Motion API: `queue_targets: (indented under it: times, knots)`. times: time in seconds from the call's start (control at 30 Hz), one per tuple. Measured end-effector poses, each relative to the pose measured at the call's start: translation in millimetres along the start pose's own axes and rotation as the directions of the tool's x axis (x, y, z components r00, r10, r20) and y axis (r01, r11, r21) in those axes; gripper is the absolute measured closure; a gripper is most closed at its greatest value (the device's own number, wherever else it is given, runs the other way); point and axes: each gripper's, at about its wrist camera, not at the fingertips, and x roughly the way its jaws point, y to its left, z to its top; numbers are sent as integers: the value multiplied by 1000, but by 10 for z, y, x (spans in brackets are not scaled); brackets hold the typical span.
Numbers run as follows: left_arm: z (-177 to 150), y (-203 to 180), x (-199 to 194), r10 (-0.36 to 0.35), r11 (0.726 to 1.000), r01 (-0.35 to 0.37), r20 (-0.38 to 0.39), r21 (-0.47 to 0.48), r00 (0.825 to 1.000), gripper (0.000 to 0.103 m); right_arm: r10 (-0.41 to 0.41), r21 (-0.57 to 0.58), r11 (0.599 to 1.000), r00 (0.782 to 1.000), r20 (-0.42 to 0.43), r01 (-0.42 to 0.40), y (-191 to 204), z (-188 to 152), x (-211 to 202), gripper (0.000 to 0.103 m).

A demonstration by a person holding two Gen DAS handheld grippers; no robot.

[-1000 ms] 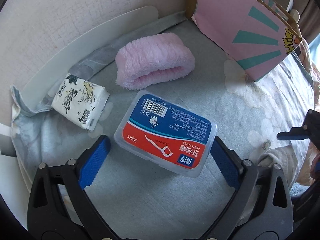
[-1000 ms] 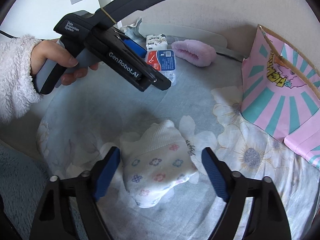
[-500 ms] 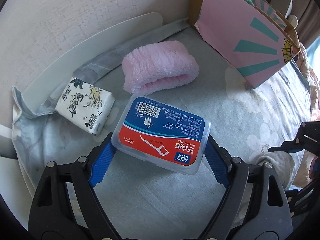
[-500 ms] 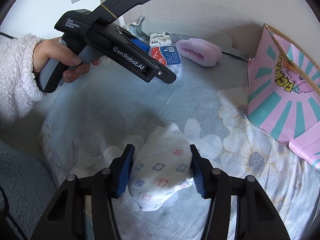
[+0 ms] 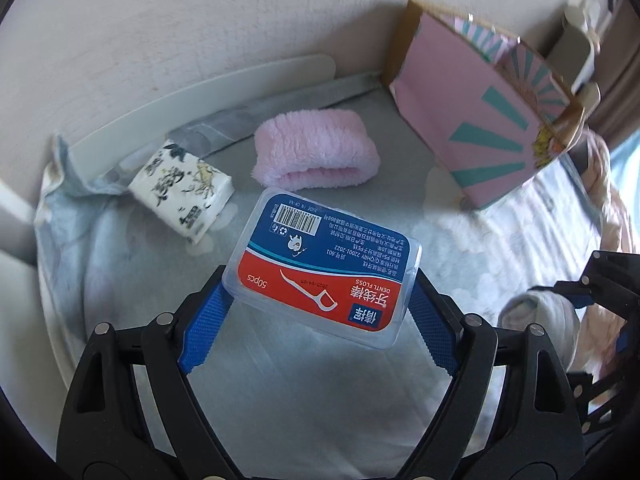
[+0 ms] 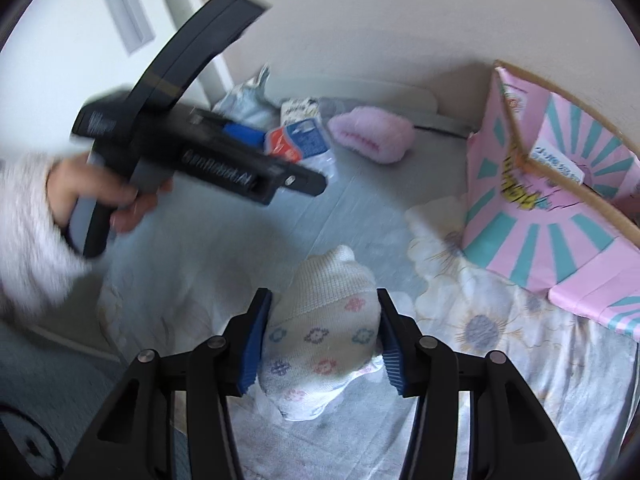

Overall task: Organize objects
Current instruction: 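Carry the floss case and white sock toward the cardboard box with both tools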

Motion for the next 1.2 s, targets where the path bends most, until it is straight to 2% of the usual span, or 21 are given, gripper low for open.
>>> queue_targets:
  times: [0.13,0.3,0.57,0.73,0.83,1.0,1.2]
  knots:
    - [-151,34,-246,13,996,-9,46,-85,999,19,15,33,999,999,29,-16,-87,104,-167,56]
    - [-149,-350,-362,59,988,-46,88,-148,994,19,24,2,1000,998,57,-24,-110,234,-403,56]
    - [-128,-661,-834,118,970,-78,165,-228,979,19,40,-24,999,995,97,-38,-217,376,-770,56]
    - [-119,-883,-999,146,955,-86,200,-282,969,19,46,-25,999,992,118,-43,-296,360,-1026,56]
    - [-150,-1038,-1122,180,945,-103,228,-311,957,19,47,-23,999,991,127,-44,-356,323,-1160,56]
    - [-174,-1309,-1268,222,938,-133,260,-320,940,19,41,-17,999,989,142,-39,-505,260,-1357,56]
    - [-187,-1606,-1321,236,931,-133,282,-340,930,19,26,16,999,987,157,-29,-745,177,-1582,56]
